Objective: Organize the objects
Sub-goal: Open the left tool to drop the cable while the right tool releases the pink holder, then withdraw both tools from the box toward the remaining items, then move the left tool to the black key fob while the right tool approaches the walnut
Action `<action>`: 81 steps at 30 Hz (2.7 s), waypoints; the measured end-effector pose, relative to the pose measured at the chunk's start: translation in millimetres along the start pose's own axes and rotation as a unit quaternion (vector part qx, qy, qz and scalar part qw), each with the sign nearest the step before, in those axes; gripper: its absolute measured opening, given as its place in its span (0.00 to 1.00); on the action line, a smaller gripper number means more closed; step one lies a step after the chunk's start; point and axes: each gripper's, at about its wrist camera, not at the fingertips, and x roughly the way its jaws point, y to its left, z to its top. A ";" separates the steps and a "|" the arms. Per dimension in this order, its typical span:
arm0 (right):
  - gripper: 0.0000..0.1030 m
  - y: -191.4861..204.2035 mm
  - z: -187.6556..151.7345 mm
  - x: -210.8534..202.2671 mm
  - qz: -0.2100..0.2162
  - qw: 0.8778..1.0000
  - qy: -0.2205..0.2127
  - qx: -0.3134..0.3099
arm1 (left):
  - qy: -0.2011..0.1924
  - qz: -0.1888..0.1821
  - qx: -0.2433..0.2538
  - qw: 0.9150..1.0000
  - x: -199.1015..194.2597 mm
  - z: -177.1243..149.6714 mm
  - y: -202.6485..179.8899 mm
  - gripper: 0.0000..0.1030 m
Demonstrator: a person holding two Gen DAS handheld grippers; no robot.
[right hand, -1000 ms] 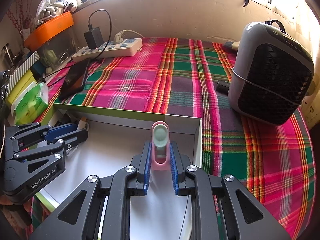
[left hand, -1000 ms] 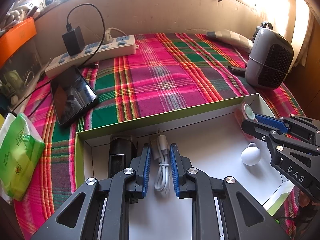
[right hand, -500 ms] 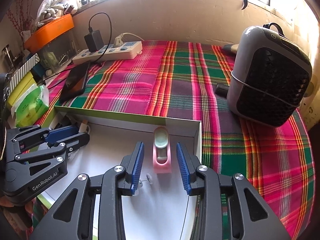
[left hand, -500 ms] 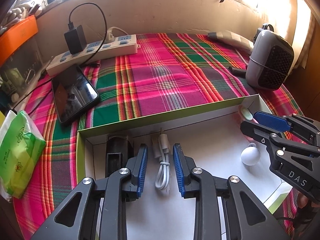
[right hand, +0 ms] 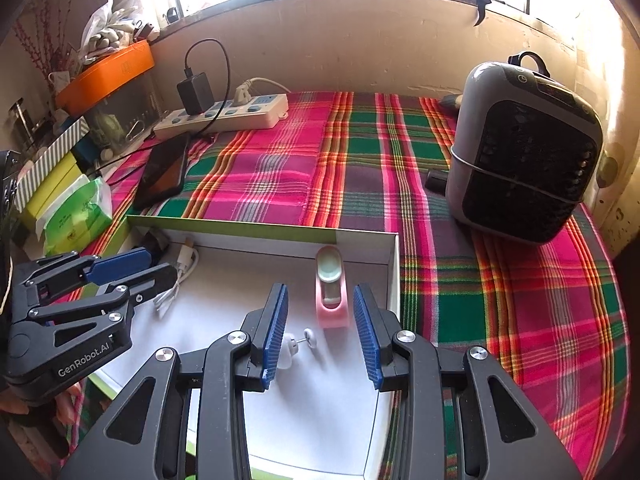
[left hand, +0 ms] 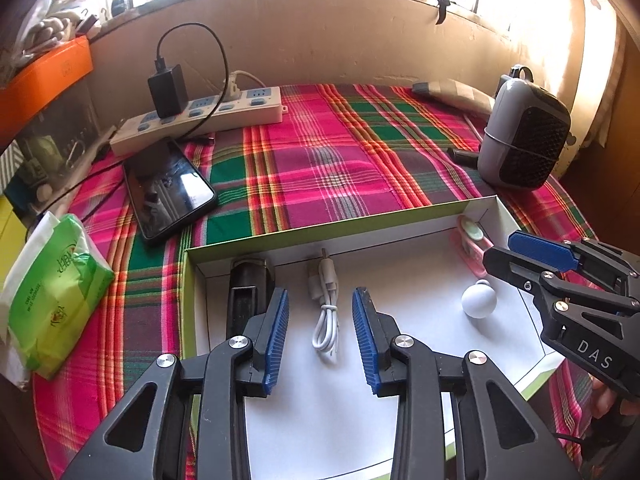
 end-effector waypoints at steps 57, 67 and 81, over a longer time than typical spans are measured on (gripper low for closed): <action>0.50 24.0 -135.7 -93.8 0.032 0.999 -0.033 0.025 | -0.027 -0.079 -0.027 0.996 -86.9 -128.6 -1.7 0.37; 0.50 28.1 -148.8 -89.0 0.034 0.999 -0.019 0.015 | -0.018 -0.095 -0.024 0.995 -82.8 -130.4 -7.8 0.38; 0.50 33.4 -153.1 -82.7 0.019 1.000 -0.008 -0.005 | -0.007 -0.090 -0.013 0.996 -73.6 -129.9 -16.5 0.38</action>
